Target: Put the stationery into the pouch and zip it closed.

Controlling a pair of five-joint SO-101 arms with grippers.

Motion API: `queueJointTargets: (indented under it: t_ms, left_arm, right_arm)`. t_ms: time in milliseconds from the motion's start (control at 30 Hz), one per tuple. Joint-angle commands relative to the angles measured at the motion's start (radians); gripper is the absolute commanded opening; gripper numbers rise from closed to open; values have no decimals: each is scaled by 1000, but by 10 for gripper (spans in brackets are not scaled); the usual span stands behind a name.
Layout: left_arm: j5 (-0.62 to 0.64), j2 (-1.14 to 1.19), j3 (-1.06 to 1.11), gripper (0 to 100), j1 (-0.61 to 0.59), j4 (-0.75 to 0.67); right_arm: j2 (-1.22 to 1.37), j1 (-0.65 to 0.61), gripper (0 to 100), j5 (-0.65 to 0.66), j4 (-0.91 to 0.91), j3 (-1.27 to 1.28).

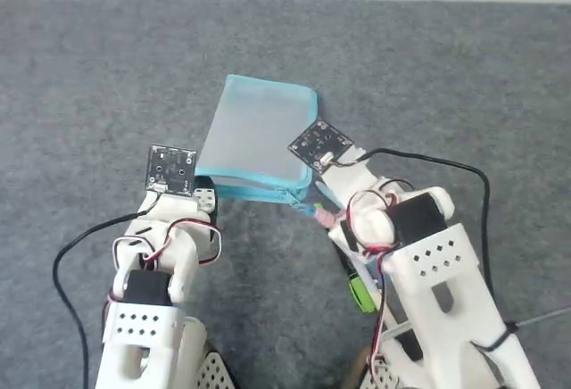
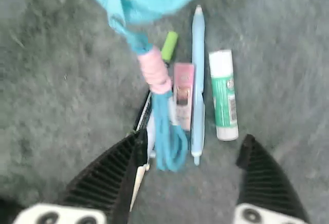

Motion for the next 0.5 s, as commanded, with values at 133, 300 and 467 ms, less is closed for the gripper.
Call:
queueJointTargets:
  t_ms: [133,300,467]
  left_arm:
    - [12,-23,-7,11,-11,-38]
    - [12,-20,-4,12,-9,-38]
    - [11,-26,5,12,-9,-38]
  right_arm:
    - [30,194,278,130,-58,-26]
    - [179,274,255,244,-199,51]
    - [343,331,255,325,-282,49]
